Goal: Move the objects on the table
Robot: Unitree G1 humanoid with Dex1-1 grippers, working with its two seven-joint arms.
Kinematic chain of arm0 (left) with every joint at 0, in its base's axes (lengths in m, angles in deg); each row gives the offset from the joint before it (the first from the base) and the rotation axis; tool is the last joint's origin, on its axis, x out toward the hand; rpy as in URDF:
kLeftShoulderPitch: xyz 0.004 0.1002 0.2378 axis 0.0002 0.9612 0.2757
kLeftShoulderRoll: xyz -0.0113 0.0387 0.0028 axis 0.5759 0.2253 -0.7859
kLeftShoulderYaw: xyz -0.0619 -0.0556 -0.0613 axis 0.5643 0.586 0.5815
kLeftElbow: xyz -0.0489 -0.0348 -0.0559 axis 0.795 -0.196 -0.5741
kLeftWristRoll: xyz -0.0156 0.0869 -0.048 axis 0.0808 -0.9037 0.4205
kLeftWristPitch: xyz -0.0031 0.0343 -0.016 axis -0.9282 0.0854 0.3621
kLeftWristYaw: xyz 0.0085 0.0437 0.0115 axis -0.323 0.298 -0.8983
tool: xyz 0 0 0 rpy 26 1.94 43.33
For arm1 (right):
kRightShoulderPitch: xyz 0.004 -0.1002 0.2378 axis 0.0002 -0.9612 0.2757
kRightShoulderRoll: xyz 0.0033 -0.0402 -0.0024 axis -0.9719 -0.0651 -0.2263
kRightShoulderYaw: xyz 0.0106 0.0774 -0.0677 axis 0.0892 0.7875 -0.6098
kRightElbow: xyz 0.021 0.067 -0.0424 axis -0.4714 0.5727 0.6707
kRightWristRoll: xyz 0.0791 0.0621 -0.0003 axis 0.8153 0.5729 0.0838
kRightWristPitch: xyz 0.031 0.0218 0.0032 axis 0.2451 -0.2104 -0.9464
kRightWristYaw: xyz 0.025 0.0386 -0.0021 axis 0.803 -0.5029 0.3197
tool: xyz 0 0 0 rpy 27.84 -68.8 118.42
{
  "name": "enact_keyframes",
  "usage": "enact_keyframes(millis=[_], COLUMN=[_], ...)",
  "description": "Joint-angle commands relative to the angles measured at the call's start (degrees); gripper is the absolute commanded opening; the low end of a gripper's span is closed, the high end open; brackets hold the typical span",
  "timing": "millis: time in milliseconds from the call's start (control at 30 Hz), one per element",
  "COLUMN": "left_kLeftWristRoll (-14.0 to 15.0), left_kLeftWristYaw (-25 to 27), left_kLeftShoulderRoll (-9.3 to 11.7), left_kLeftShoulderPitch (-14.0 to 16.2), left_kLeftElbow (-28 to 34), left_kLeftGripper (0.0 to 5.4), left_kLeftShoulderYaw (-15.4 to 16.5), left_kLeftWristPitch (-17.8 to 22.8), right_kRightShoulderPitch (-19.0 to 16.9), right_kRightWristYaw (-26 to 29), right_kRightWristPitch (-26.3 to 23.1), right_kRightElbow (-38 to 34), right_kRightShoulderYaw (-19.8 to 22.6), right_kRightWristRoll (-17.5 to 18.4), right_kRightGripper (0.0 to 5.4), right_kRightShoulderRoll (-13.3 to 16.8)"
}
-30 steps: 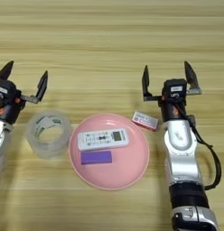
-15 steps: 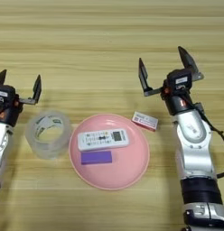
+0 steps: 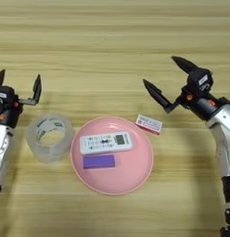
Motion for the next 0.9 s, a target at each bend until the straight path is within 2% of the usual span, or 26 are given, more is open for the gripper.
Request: enact_keyframes(millis=[33, 267, 500, 767, 900], left_kLeftWristRoll=[0.4, 0.9, 1.1, 1.4, 1.5], left_kLeftWristYaw=[-0.5, -0.8, -0.7, -0.2, -0.1], left_kLeftShoulderRoll=[-0.1, -0.1, 0.1, 0.2, 0.3], left_kLeftShoulderPitch=[-0.9, -1.1, -1.3, -1.6, -1.6], left_kLeftElbow=[-0.9, -1.4, -1.7, -2.2, -2.4], left_kLeftGripper=[5.39, 5.39, 5.39, 5.39, 5.39], left_kLeftShoulderYaw=[0.2, 0.4, 0.5, 0.5, 0.6], left_kLeftWristPitch=[-0.7, -1.0, -1.0, -1.1, -1.2], right_kRightShoulderPitch=[1.3, 2.9, 4.9, 7.1, 7.9], right_kRightWristYaw=[5.3, 12.9, 15.9, 19.2, 19.5], right_kRightWristPitch=[-1.6, -2.7, -1.9, -2.0, -1.2], right_kRightElbow=[3.9, 12.8, 19.6, 26.1, 28.8], right_kRightShoulderYaw=[-1.8, -4.9, -5.0, -4.1, -4.7], right_kRightWristRoll=[-1.3, -4.4, -6.1, -6.3, -7.9], right_kRightGripper=[5.40, 5.40, 5.40, 5.40, 5.40], right_kRightShoulderRoll=[2.0, 3.4, 3.3, 4.3, 4.8])
